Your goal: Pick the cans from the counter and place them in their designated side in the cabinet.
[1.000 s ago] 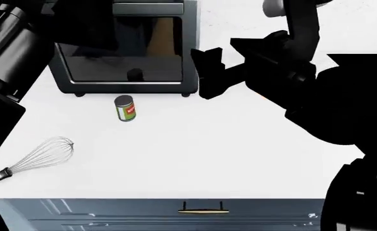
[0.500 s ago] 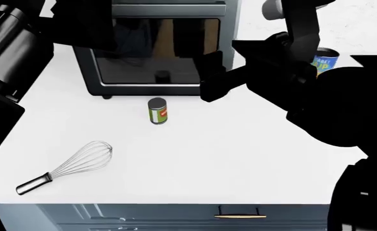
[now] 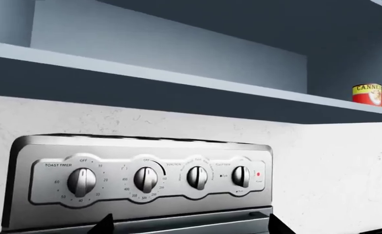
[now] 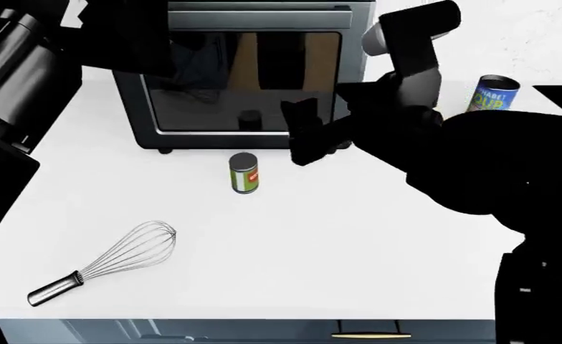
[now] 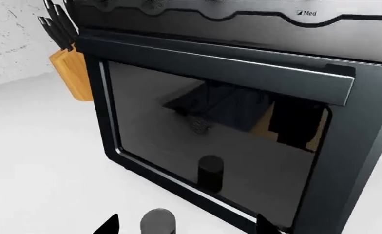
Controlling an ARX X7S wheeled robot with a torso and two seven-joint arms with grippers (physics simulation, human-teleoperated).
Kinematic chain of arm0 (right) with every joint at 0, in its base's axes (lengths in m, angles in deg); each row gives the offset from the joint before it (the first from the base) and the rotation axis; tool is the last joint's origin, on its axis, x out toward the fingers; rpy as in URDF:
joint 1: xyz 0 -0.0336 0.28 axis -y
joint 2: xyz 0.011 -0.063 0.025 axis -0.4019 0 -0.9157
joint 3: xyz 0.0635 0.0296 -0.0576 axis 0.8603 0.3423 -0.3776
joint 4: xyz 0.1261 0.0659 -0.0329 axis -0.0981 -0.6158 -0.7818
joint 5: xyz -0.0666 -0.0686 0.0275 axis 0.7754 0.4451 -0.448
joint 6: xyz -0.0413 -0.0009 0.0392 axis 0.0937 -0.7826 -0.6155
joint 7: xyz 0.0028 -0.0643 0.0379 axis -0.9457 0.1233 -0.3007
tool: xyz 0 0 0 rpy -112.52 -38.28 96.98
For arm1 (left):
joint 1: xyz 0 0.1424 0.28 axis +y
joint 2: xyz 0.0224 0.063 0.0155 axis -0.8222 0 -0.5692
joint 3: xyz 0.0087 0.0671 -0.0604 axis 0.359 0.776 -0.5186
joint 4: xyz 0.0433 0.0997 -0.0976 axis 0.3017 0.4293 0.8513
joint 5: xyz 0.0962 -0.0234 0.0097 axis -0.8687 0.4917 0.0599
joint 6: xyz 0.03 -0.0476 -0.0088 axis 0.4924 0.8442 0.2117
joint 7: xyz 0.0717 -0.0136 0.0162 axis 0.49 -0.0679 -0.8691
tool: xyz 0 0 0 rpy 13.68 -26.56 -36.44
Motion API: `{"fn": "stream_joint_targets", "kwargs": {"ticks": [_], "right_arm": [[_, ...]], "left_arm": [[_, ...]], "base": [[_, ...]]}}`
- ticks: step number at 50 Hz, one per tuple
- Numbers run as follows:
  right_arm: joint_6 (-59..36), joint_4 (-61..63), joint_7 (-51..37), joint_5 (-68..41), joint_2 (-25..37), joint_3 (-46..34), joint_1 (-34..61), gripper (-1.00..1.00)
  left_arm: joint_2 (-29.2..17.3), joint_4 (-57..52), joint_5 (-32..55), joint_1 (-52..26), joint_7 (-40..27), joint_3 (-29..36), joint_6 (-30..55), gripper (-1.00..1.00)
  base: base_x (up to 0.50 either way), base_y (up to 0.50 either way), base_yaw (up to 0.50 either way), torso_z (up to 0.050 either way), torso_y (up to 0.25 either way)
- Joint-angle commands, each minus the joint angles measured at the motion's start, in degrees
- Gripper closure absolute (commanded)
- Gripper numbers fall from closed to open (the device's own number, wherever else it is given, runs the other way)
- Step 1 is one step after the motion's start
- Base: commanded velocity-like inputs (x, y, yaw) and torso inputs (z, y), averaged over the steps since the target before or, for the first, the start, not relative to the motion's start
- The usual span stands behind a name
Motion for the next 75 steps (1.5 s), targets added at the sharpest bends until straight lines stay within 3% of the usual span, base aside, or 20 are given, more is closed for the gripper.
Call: {"fn": "stream_joint_targets", "kwargs": {"ticks": [1,41,75], "right_arm": [[4.54,-5.54,5.88,6.41,0.34,-8.9,-1.42,-1.0],[11.76,-16.57,14.94,15.53,-2.95,-24.92,-0.53,-1.0],[29.0,-34.24,21.89,25.45,-9.43,-32.99,-1.77,-1.0]], "left_arm": [[-0.13,-0.04,0.06,-0.15,-0.11,0.27,-0.31,-1.0],[-0.61,0.16,-0.35,1.23,0.53,0.58,-2.1,-1.0],[-1.33,0.21,0.37,1.29,-0.12,0.92,-2.51,-1.0]], "base": [[0.0,0.0,0.0,0.0,0.0],[0.0,0.0,0.0,0.0,0.0],[0.0,0.0,0.0,0.0,0.0]]}}
